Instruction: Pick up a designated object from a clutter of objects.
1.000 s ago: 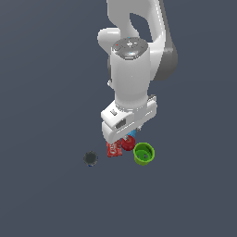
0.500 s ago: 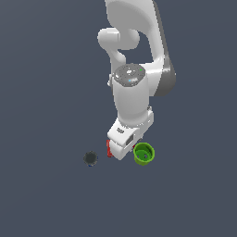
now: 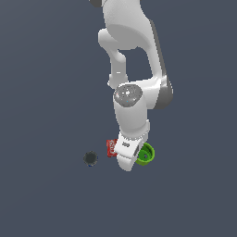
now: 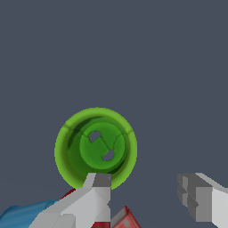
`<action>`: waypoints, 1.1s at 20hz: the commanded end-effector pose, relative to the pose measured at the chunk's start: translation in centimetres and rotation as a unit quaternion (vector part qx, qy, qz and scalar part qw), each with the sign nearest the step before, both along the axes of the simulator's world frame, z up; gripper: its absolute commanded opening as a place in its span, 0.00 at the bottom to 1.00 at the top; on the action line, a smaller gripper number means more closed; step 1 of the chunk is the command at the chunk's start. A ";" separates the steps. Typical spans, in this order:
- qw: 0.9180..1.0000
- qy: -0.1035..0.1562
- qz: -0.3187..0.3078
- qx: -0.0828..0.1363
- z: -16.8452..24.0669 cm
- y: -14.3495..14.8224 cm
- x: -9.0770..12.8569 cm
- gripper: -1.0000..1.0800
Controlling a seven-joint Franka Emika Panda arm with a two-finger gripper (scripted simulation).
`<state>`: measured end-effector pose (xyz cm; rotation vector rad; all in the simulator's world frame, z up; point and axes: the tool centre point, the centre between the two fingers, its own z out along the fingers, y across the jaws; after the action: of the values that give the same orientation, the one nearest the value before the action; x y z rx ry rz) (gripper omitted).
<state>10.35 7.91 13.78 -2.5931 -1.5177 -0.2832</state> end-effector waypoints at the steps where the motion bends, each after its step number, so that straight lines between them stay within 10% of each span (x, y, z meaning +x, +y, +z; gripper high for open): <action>1: 1.000 -0.008 0.023 0.004 -1.0 0.3 0.3 0.62; 22: 0.996 -0.027 0.079 0.013 -4.4 1.3 1.0 0.62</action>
<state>11.33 9.10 9.80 -2.4467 -1.7135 -0.3575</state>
